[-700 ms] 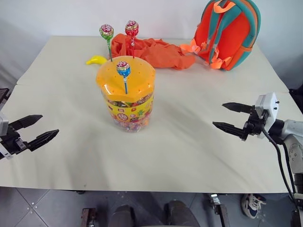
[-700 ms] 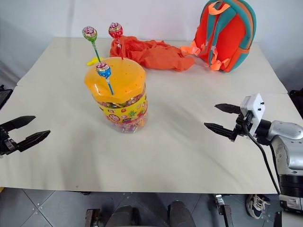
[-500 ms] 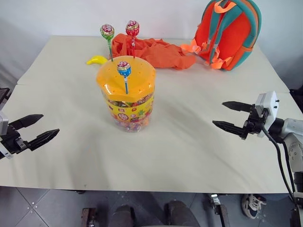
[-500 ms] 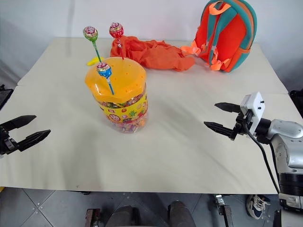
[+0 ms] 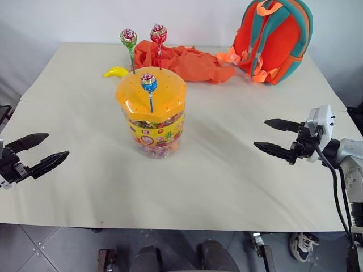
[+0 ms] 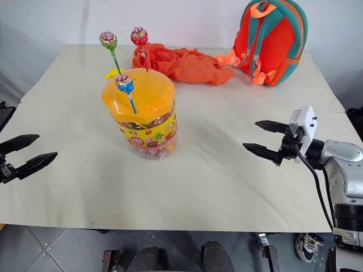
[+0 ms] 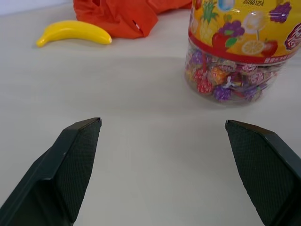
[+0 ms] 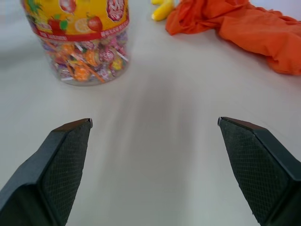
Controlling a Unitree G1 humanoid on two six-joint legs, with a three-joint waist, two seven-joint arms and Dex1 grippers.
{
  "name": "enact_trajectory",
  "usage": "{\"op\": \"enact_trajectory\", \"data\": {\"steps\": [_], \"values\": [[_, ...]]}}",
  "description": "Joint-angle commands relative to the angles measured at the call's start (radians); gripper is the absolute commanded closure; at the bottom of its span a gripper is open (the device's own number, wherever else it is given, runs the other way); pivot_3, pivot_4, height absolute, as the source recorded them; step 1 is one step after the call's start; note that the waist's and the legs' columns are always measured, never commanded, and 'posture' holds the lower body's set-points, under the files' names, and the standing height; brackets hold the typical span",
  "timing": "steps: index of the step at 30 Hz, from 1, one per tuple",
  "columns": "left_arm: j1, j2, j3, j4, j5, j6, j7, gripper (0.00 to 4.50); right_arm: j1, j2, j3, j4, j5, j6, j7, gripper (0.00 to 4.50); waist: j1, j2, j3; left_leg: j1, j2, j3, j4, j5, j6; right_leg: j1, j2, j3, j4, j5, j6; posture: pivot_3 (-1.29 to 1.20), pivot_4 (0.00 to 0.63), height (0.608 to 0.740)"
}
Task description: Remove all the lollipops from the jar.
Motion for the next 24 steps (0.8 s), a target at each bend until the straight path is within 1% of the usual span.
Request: {"op": "enact_trajectory", "data": {"steps": [1,4,7,11,13,17,19,22,24], "values": [[-0.100,0.054,-0.012,-0.020,-0.026,0.001,-0.009,0.01,-0.051,-0.012,-0.066,-0.074,0.082,0.042,-0.014,0.00,0.004,0.000,0.000,0.000,0.000,0.000,0.001,0.000,0.000,0.000,0.000,0.000,0.000,0.000,0.000,0.00,0.150,0.740],[-0.251,0.079,-0.092,0.011,-0.009,0.014,0.014,0.01,-0.060,-0.019,-0.090,-0.115,0.127,0.077,-0.019,0.00,0.012,0.000,0.000,0.000,-0.001,-0.002,0.001,0.000,0.000,0.001,0.000,0.000,0.000,0.000,0.000,0.00,0.150,0.740],[-0.395,0.084,-0.165,0.045,-0.014,0.039,0.007,0.01,-0.058,-0.023,-0.113,-0.157,0.163,0.107,-0.029,0.00,0.019,0.000,0.000,0.000,-0.001,-0.001,0.001,0.000,0.000,0.000,0.001,-0.001,0.001,0.000,0.001,0.00,0.150,0.740],[-0.640,0.046,-0.291,0.139,-0.011,0.034,-0.047,0.01,-0.033,-0.030,-0.144,-0.229,0.213,0.147,-0.044,0.00,0.026,0.000,0.000,-0.002,-0.001,-0.001,0.001,0.000,0.001,-0.001,0.005,-0.003,0.001,0.000,0.001,0.00,0.150,0.740],[-0.728,0.020,-0.336,0.189,-0.001,0.018,-0.084,0.01,-0.025,-0.028,-0.151,-0.254,0.230,0.160,-0.055,0.00,0.026,0.000,0.000,-0.002,-0.002,0.000,0.002,0.000,0.001,-0.001,0.005,-0.003,0.001,0.001,0.001,0.00,0.150,0.740],[-0.941,-0.100,-0.464,0.342,0.049,-0.012,-0.155,0.01,-0.020,-0.006,-0.155,-0.309,0.259,0.174,-0.104,0.00,0.027,0.000,0.000,-0.002,-0.002,0.000,0.003,0.001,0.002,-0.001,0.006,-0.003,0.002,0.001,0.002,0.00,0.150,0.740],[-0.994,-0.142,-0.506,0.401,0.075,-0.028,-0.198,0.01,-0.013,-0.003,-0.158,-0.336,0.278,0.184,-0.118,0.00,0.027,0.000,0.000,-0.003,-0.003,-0.001,0.005,0.001,0.002,-0.001,0.007,-0.003,0.003,0.001,0.002,0.00,0.150,0.740],[-1.087,-0.233,-0.560,0.538,0.121,-0.085,-0.252,0.01,-0.007,-0.003,-0.168,-0.361,0.297,0.187,-0.134,0.00,0.026,0.000,0.000,-0.004,-0.003,-0.001,0.011,0.000,0.003,-0.001,0.008,-0.002,0.003,0.001,0.002,0.00,0.150,0.740],[-1.145,-0.273,-0.569,0.636,0.152,-0.131,-0.264,0.01,0.001,-0.003,-0.175,-0.371,0.302,0.183,-0.145,0.00,0.026,-0.001,0.000,-0.005,-0.003,-0.001,0.013,0.000,0.004,-0.001,0.010,-0.002,0.003,0.001,0.002,0.00,0.150,0.740]]}}
